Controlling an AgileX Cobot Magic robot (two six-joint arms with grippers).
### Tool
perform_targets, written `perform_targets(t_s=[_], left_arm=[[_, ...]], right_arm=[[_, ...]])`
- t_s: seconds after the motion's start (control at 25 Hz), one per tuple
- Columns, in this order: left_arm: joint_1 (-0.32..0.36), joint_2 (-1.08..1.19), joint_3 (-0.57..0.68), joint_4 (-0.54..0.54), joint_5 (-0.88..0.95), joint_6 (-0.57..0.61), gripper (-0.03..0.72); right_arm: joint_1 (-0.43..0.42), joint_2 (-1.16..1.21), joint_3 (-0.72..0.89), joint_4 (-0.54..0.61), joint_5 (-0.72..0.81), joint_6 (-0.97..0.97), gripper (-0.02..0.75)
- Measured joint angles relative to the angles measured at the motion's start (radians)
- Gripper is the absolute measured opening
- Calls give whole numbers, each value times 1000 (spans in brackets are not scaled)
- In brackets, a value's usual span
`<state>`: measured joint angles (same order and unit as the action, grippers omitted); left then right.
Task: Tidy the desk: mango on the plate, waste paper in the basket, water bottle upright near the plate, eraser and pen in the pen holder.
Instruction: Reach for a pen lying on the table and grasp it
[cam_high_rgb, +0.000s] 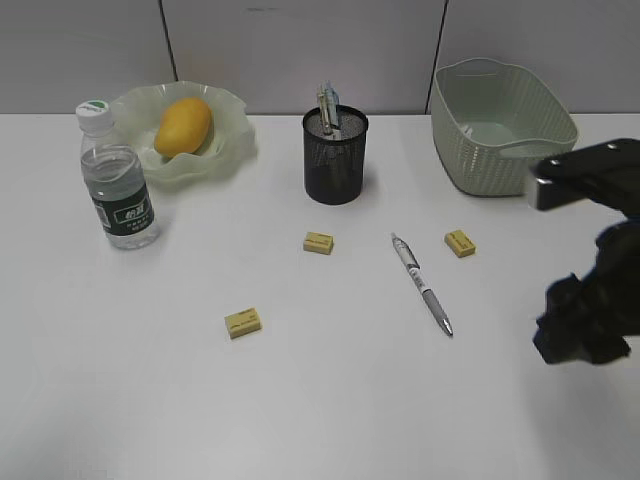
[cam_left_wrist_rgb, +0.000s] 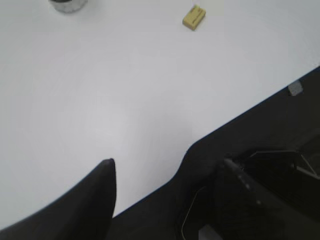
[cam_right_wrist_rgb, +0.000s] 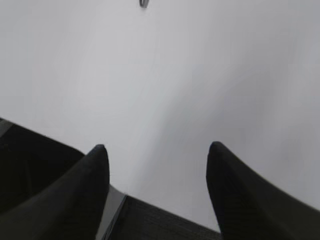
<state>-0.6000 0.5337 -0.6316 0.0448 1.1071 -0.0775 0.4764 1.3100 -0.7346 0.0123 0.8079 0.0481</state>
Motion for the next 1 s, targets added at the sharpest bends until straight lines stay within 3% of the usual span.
perform_targets(t_s=[0.36,0.68,1.0], left_arm=[[0,-289,83,-26,-4,0,484],[0,-295,89,-28,-8,0,468],[0,-295,89,-29,-10,0,467]], right_arm=[[0,359,-360,-1,65,-13,490],[0,642,-603,12,148,-55,490],[0,808,-737,20,156,-59,490]])
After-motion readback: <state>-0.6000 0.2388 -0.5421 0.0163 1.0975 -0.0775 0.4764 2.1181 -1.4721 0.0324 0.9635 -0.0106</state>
